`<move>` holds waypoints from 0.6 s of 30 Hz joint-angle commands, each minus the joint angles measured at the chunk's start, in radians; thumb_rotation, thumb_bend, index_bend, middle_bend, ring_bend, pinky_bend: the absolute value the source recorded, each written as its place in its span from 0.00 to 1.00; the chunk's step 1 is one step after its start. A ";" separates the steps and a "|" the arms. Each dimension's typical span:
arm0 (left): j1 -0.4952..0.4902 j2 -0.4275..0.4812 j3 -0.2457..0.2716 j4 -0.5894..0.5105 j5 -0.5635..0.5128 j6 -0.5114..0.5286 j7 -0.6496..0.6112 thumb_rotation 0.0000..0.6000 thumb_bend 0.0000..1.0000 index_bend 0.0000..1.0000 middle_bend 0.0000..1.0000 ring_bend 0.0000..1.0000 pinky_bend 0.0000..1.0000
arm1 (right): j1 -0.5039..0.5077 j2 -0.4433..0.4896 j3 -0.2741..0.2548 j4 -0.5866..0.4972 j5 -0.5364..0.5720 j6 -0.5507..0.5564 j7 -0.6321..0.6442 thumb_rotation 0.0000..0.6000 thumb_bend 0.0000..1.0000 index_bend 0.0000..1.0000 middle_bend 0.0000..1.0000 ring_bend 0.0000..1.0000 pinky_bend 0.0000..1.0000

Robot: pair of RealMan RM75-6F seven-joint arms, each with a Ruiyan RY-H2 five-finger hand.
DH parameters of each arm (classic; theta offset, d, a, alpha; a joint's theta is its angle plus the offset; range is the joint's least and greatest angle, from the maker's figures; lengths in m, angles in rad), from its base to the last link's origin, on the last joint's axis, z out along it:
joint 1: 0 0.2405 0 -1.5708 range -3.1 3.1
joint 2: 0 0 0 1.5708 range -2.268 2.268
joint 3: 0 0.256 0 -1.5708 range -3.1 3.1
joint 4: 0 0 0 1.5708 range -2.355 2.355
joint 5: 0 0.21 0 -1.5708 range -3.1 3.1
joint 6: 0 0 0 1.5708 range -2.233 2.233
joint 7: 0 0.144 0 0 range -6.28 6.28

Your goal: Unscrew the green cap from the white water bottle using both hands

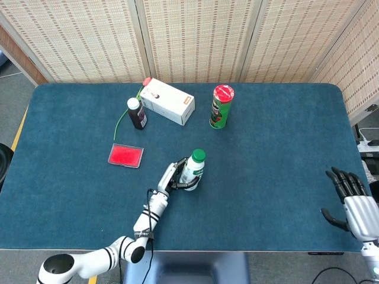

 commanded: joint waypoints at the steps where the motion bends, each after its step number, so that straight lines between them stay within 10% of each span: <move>1: 0.037 0.000 -0.016 -0.079 -0.010 0.035 -0.092 1.00 0.64 0.68 0.71 0.36 0.19 | -0.001 0.001 -0.003 -0.002 -0.005 0.002 0.001 1.00 0.20 0.00 0.00 0.00 0.00; 11: 0.101 0.004 -0.014 -0.178 -0.015 0.113 -0.090 1.00 0.69 0.71 0.72 0.38 0.19 | 0.005 -0.010 -0.012 0.005 -0.037 0.005 -0.002 1.00 0.20 0.00 0.00 0.00 0.00; 18: 0.139 -0.043 0.103 -0.112 0.090 0.242 0.063 1.00 0.72 0.71 0.73 0.40 0.20 | 0.110 0.039 0.002 -0.062 -0.131 -0.075 0.054 1.00 0.20 0.01 0.00 0.00 0.00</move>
